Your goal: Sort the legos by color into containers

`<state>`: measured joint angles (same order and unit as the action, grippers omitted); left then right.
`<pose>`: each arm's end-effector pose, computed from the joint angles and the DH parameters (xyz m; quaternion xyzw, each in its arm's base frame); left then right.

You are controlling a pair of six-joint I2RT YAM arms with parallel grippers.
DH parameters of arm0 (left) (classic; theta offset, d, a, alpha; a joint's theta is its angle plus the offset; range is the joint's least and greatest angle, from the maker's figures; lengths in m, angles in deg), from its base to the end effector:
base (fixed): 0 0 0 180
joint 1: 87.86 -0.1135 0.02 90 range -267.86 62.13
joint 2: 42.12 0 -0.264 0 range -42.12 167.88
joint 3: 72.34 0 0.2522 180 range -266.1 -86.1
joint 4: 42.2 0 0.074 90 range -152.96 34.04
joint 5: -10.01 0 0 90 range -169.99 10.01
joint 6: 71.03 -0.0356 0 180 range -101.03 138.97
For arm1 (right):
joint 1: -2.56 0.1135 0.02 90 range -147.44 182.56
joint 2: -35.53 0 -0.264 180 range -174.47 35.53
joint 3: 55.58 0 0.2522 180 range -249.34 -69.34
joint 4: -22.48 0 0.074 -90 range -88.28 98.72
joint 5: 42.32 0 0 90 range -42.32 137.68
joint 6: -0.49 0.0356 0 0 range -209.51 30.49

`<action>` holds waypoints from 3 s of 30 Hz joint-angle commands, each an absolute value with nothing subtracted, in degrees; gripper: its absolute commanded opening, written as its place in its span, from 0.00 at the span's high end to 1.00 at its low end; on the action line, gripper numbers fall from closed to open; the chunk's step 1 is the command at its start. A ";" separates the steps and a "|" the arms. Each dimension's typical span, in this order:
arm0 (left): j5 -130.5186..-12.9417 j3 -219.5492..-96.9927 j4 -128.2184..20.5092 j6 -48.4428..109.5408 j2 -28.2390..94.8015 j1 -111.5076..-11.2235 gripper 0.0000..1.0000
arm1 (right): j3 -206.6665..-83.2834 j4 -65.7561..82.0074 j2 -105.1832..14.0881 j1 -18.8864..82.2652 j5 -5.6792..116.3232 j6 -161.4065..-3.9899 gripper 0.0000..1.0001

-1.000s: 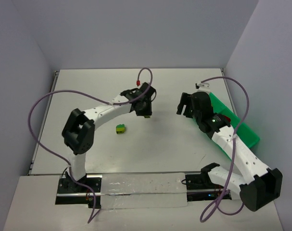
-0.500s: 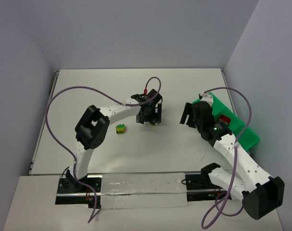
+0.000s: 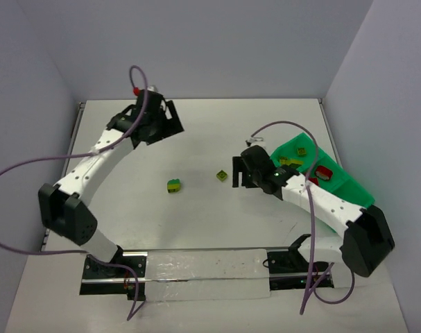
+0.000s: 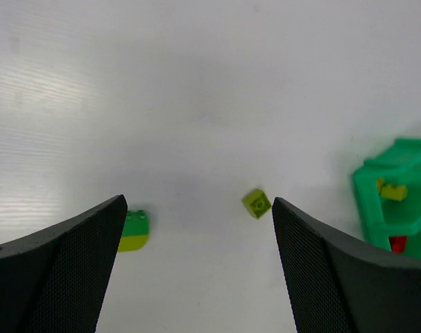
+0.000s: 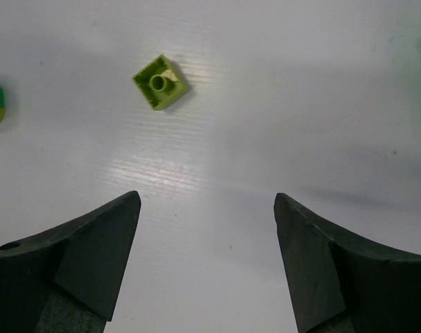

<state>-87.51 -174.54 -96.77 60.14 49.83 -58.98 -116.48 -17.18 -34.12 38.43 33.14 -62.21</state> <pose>0.3134 -0.1675 0.3459 -0.1237 0.9116 -0.1728 0.3519 0.2074 0.1389 0.2415 -0.0245 0.9281 0.0837 0.3620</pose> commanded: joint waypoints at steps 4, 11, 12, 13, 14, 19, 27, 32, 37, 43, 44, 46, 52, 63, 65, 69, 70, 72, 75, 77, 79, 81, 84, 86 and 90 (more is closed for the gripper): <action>-89.50 -166.66 -100.03 59.80 42.51 -63.08 0.08 | -135.40 -19.82 -54.57 44.00 34.64 -75.85 0.12; -87.97 -163.30 -98.75 59.74 40.74 -63.63 0.08 | -142.97 -23.05 -66.11 42.96 35.00 -80.87 0.10; -88.20 -163.64 -99.22 59.47 40.94 -63.71 0.08 | -143.21 -22.89 -67.02 42.33 35.74 -80.81 0.11; -88.47 -163.80 -99.38 59.30 40.99 -63.82 0.08 | -143.54 -22.67 -67.68 41.89 36.62 -80.81 0.11; -88.60 -163.93 -99.51 59.18 41.02 -63.87 0.08 | -143.65 -22.39 -68.23 41.59 37.54 -80.81 0.12; -88.06 -163.47 -98.97 59.10 40.89 -64.01 0.08 | -143.23 -20.34 -70.86 40.89 40.42 -81.01 0.16; -87.90 -163.04 -98.88 59.19 41.00 -64.17 0.08 | -143.14 -17.87 -73.40 39.77 42.81 -79.72 0.36; -87.56 -163.36 -98.90 59.14 41.37 -64.22 0.08 | -143.93 -17.33 -74.80 39.74 42.55 -79.82 0.38; -87.60 -163.64 -99.04 58.91 41.56 -64.28 0.08 | -144.54 -16.93 -75.70 39.74 42.14 -79.97 0.43; -86.97 -163.78 -98.86 58.79 42.13 -64.31 0.09 | -145.39 -17.35 -76.47 39.74 40.23 -80.67 0.34; -86.94 -163.86 -98.85 58.78 42.34 -64.31 0.09 | -145.51 -17.32 -76.53 39.68 40.01 -80.78 0.34; -86.76 -164.08 -98.85 58.70 42.60 -64.31 0.09 | -145.59 -17.01 -76.61 39.74 39.86 -80.97 0.33; -86.93 -164.48 -99.11 58.43 42.78 -64.31 0.09 | -146.66 -17.10 -77.32 39.67 40.04 -81.47 0.47; -87.17 -164.50 -99.06 57.94 42.87 -64.31 0.09 | -141.98 -16.63 -65.69 33.34 37.91 -75.89 0.92; -87.14 -164.22 -98.92 57.64 42.95 -64.36 0.09 | -139.68 -15.37 -61.69 28.68 39.20 -73.67 0.92; -86.28 -163.39 -98.16 57.38 43.21 -64.48 0.09 | -132.40 -11.63 -52.46 16.31 42.41 -67.38 0.90; -86.08 -163.21 -97.99 57.38 43.29 -64.49 0.09 | -131.58 -11.04 -51.20 14.36 42.33 -66.74 0.89; -85.56 -162.71 -97.35 57.32 43.51 -64.49 0.09 | -130.78 -10.76 -49.54 10.82 40.91 -66.16 0.89; -86.19 -162.39 -97.18 57.07 43.88 -64.49 0.09 | -130.91 -11.23 -48.19 7.18 38.02 -66.13 0.86; -86.61 -162.10 -97.46 56.64 43.81 -64.49 0.09 | -131.13 -11.40 -47.96 4.89 35.61 -66.23 0.85; -86.97 -161.74 -97.67 56.21 43.52 -64.49 0.09 | -131.20 -11.33 -47.89 3.25 35.02 -66.38 0.84; -87.11 -161.24 -97.71 55.96 43.12 -64.49 0.09 | -131.33 -11.13 -48.16 0.31 34.20 -66.67 0.82; -86.94 -160.85 -97.62 55.88 42.87 -64.49 0.09 | -132.21 -10.79 -49.19 -1.48 33.45 -67.45 0.81; -86.67 -160.72 -97.58 55.88 42.92 -64.49 0.09 | -133.15 -11.14 -50.16 -1.57 32.22 -67.98 0.80; -86.93 -161.07 -98.00 56.03 43.02 -64.49 0.08 | -134.08 -11.26 -51.39 -1.66 29.44 -67.75 0.67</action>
